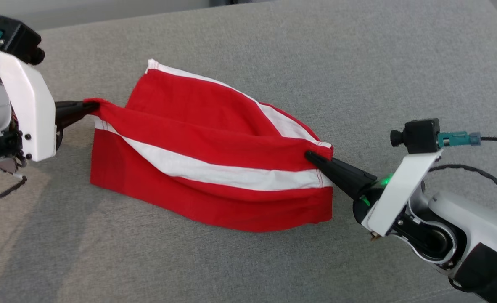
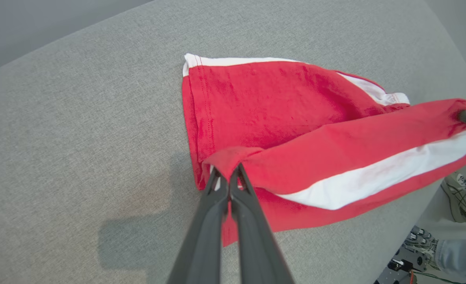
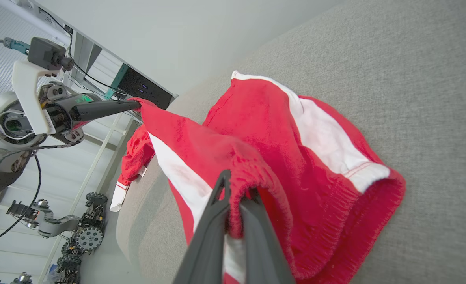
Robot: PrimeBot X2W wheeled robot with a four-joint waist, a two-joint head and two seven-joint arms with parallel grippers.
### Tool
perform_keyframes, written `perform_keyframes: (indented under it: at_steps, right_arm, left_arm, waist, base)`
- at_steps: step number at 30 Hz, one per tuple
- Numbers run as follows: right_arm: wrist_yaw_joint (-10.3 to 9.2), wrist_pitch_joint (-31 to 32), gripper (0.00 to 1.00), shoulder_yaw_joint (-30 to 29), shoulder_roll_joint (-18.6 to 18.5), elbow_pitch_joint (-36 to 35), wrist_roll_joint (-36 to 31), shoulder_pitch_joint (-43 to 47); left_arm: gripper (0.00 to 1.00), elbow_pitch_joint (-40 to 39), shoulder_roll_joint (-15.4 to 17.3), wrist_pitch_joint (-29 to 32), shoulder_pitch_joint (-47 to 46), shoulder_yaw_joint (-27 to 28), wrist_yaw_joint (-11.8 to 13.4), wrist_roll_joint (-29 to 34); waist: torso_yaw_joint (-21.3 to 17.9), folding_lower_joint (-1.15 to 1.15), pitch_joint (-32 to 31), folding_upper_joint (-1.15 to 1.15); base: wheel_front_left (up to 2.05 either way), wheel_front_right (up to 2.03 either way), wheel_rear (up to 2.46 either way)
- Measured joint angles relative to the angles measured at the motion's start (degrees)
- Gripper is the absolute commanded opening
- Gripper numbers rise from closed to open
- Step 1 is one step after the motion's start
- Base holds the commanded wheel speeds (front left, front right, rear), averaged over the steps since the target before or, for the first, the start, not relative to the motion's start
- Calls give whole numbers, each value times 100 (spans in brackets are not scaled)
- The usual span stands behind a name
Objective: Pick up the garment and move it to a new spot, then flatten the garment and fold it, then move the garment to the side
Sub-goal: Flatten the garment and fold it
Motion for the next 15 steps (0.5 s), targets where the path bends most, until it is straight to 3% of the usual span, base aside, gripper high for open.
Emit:
perform_keyframes:
  at_steps: [15]
  right_arm:
    - [0,-449,0,-203,556,264,-322,-521]
  left_arm:
    - [0,1223,-472,253,-1117,200,-119,280]
  waist:
    - [-699,0,991,0]
  base:
    - [0,0,0]
